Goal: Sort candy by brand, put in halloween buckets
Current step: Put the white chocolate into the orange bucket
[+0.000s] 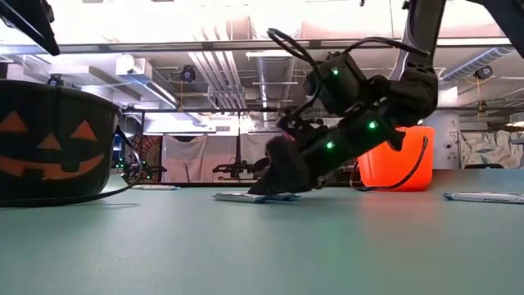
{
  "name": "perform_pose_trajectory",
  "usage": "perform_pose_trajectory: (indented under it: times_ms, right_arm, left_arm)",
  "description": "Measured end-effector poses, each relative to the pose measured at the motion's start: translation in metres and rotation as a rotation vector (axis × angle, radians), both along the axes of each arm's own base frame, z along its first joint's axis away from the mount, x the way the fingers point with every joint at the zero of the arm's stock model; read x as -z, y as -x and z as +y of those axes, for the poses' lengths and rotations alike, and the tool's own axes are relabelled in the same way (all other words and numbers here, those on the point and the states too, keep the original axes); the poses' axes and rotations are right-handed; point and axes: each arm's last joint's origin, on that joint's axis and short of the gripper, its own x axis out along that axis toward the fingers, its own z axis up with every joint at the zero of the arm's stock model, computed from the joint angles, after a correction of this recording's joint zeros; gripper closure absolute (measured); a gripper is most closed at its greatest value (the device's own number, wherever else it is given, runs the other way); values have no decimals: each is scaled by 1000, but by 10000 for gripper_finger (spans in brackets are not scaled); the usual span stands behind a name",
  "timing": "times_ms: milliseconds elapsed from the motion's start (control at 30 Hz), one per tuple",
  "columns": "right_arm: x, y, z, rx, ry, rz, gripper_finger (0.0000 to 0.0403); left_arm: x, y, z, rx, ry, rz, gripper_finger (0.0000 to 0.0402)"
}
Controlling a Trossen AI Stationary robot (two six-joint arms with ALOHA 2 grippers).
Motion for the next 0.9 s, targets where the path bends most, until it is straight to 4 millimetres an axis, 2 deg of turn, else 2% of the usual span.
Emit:
perform_pose_trajectory:
  times_ms: [267,467,600,700,767,900]
  right_arm:
    - [26,0,0,24,36,75,212]
    - [44,5,-1,27,41,131,257]
    - [46,6,-1,3,70,159,289]
    - [41,6,0,-10,72,166,296]
    - [31,4,0,-11,67,152,296]
    - [-8,3,0,8,40,124,288]
  left_arm:
    - [1,2,3,-8,-69,4,173]
    - [4,1,6,-10,-171,-39,174]
    - [2,-1,7,-33,-242,-99,174]
    - [0,-2,9,-63,-315,-168,174]
    - [0,-4,11,-84,-340,-187,174]
    - [0,-7,14,-162,-332,-221,174]
